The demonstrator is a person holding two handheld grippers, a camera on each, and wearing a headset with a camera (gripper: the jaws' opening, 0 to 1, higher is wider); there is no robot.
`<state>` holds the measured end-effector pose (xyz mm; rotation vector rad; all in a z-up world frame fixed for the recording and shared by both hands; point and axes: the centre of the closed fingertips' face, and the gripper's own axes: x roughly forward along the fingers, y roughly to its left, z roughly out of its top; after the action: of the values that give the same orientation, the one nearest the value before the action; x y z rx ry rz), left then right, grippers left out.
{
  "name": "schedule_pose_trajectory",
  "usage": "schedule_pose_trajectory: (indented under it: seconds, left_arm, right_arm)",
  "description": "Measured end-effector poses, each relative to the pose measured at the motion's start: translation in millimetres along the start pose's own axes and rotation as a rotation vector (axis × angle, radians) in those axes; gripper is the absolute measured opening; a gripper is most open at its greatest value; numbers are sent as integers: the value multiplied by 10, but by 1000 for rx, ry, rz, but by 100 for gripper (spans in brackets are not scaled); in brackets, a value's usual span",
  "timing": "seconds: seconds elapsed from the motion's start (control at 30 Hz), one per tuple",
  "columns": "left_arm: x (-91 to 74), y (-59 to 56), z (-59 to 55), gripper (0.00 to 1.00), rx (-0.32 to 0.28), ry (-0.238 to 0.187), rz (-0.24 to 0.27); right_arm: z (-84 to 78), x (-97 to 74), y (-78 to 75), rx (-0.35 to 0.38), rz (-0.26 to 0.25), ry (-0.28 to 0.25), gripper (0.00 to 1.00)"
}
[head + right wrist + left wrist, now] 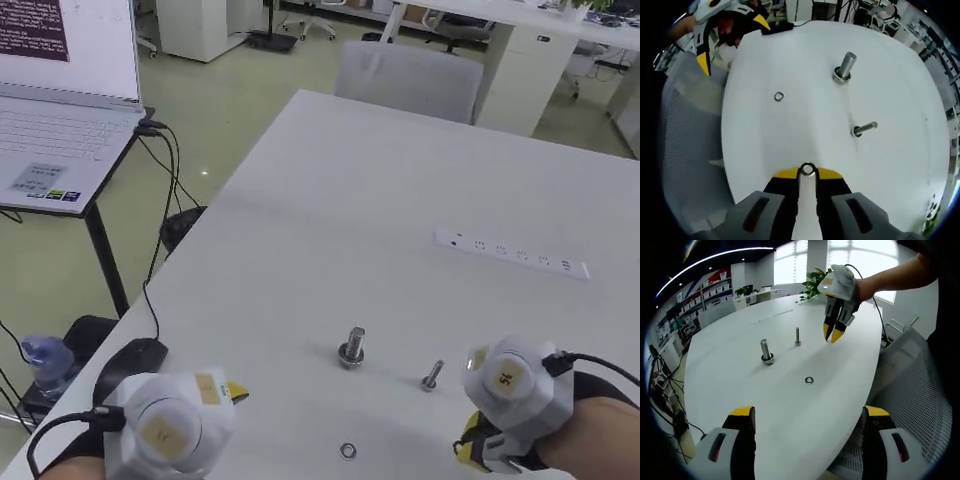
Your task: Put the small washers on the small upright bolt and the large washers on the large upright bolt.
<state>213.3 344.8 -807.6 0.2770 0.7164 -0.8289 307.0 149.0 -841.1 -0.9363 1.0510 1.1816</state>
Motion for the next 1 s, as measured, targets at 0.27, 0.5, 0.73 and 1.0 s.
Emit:
schedule_pose_trajectory:
  seconds: [0.27, 0.5, 0.73, 1.0]
  left_arm:
    - [18, 3, 19, 88, 2, 6, -3]
    - [47, 6, 6, 87, 4, 14, -5]
    - [65, 20, 22, 87, 5, 6, -9]
    - [66, 38, 22, 86, 0, 6, -10]
  right_arm:
    - [28, -118, -282, 21, -33, -14, 12]
    - [137, -174, -527, 42, -51, -25, 12]
    - [262, -222, -729, 43, -65, -40, 12]
    - [425, -231, -804, 46, -71, -67, 12]
